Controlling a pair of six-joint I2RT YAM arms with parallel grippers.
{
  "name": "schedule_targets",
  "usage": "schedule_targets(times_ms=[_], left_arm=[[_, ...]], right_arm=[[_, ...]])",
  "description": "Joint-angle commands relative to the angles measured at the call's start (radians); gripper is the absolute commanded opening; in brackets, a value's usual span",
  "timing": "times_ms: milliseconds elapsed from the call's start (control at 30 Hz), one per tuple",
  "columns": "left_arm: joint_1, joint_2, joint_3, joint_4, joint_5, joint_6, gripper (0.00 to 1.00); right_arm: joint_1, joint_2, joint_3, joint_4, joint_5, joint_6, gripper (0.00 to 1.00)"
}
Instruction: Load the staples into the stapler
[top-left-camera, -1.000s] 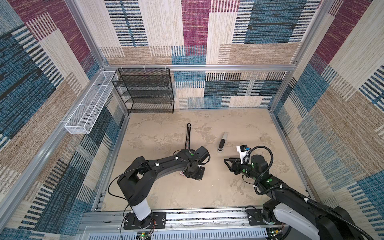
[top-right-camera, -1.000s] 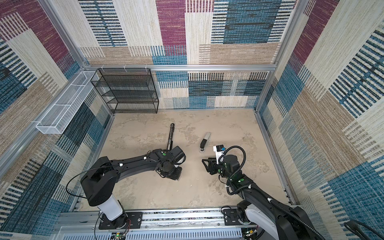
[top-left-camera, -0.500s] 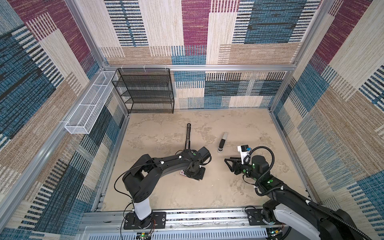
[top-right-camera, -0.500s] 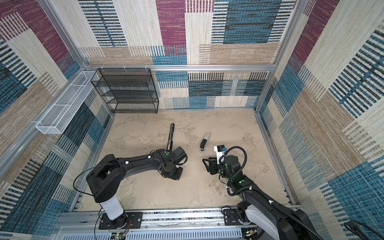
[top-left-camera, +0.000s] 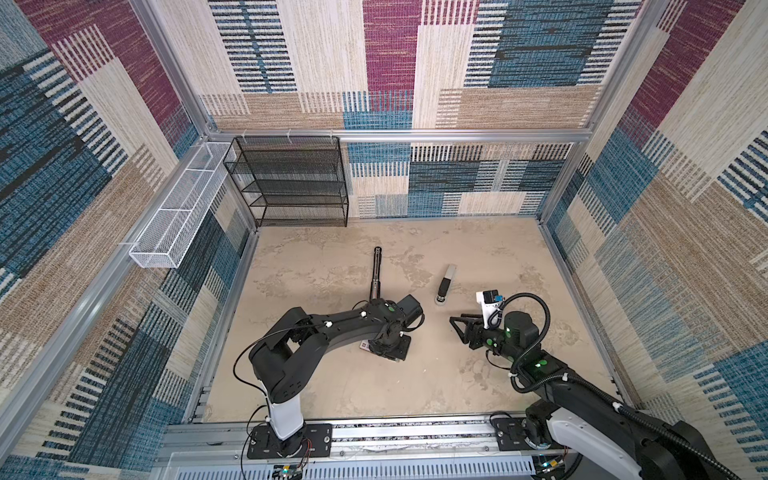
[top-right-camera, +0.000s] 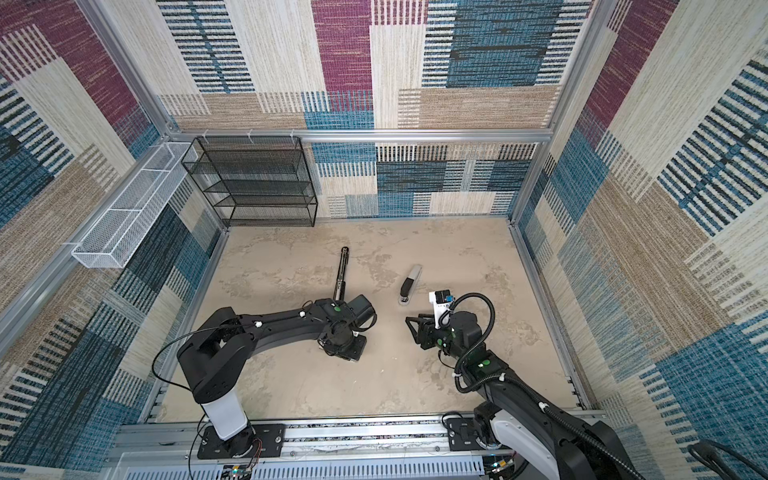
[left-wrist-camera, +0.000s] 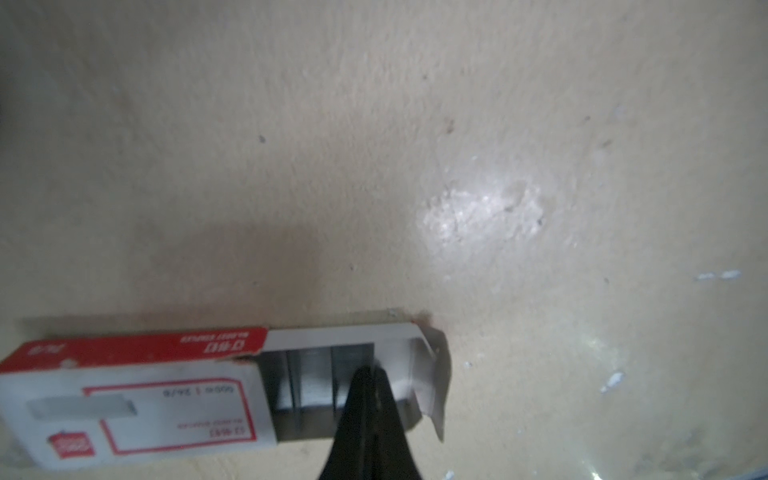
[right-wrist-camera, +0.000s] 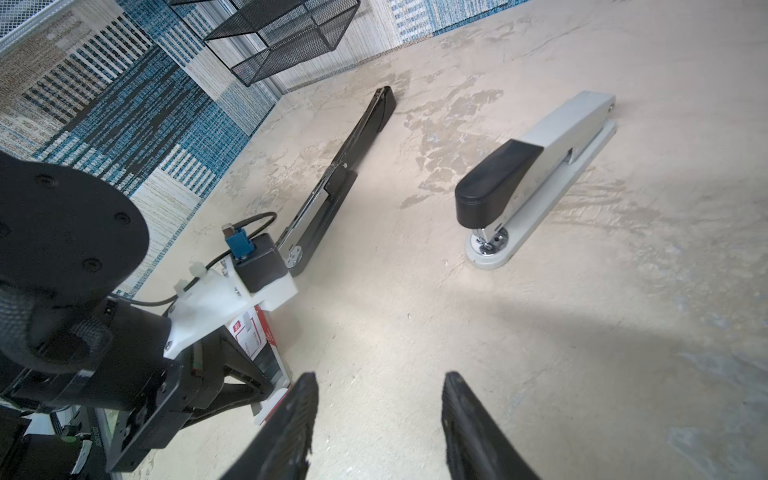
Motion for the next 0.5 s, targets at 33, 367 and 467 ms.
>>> schedule_targets(times_ms=[33,367,467], left_arm=[[-0.003,0.006,0.007,-0.024,0.010,0.011,0.00],[0.000,-0.095,0.094,-0.096,-0.002,0.069,0.00],[0.000,-0.131,0.113,-0.101,0.005,0.082,0.00]], right_arm=[[0.000,-0.002,-0.004,0.016,0.011,0.000,0.52],[0.000,0.009,0.014,0.030,0.006,0.011,0.53],[-0.001,0.020,0.031,0.037,-0.002,0.017,0.53]])
